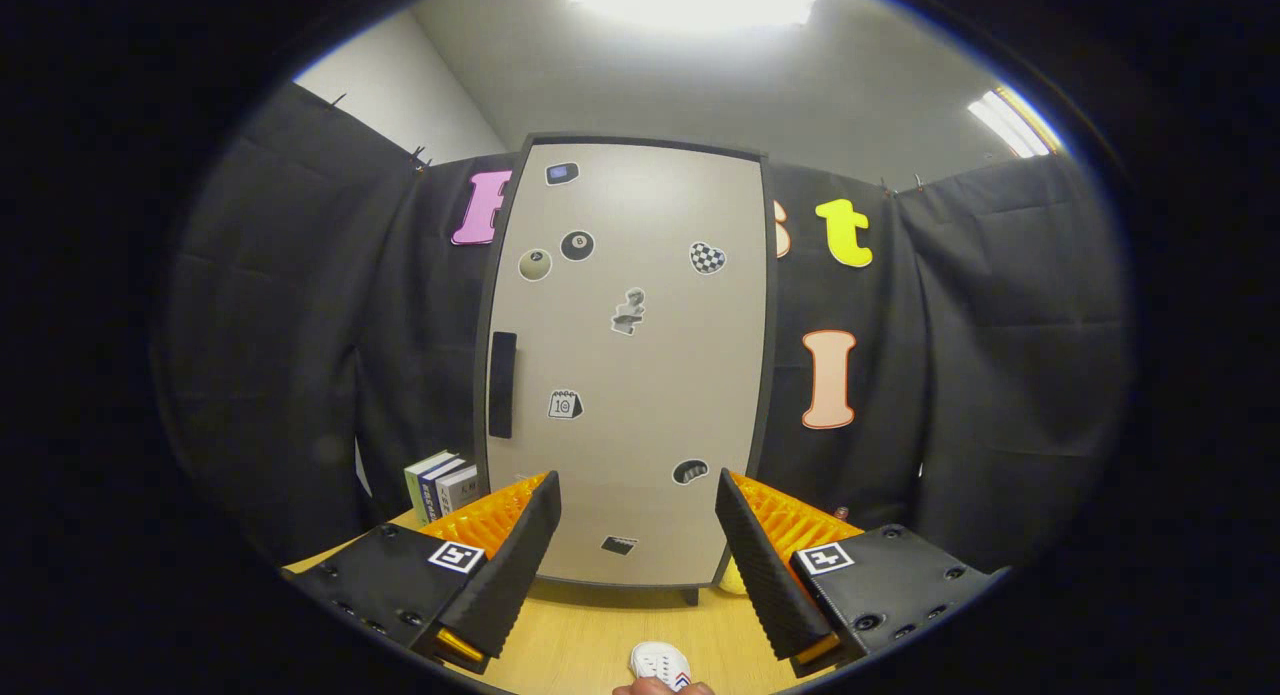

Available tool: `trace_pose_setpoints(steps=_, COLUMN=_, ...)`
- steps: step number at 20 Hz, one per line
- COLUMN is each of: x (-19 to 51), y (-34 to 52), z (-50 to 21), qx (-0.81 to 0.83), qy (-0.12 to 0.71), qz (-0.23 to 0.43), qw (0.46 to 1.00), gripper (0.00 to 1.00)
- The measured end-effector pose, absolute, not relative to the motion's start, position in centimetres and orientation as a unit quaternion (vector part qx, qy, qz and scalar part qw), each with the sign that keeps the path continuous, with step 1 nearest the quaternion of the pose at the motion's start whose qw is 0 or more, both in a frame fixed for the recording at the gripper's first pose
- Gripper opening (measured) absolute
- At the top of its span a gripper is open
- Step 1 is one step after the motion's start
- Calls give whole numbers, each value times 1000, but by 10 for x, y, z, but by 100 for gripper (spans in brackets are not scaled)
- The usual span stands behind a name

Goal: Open the shoe cabinet door, grab the shoes and put them into the shoe cabinet, then close the shoe cabinet door.

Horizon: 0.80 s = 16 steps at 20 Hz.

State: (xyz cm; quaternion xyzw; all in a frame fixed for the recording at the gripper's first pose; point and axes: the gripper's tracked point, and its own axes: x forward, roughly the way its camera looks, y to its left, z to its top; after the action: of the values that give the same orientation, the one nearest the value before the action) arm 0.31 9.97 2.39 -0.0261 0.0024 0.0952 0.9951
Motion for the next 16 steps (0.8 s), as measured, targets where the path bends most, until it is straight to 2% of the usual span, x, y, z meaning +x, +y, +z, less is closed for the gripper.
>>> trace_pose_setpoints(steps=10, x=56, y=158, z=92, qx=-48, qy=-50, qz=114, qw=991, gripper=97)
trace_pose_setpoints(steps=16, x=95, y=208, z=102, qx=-49, qy=-51, qz=141, qw=988, gripper=97)
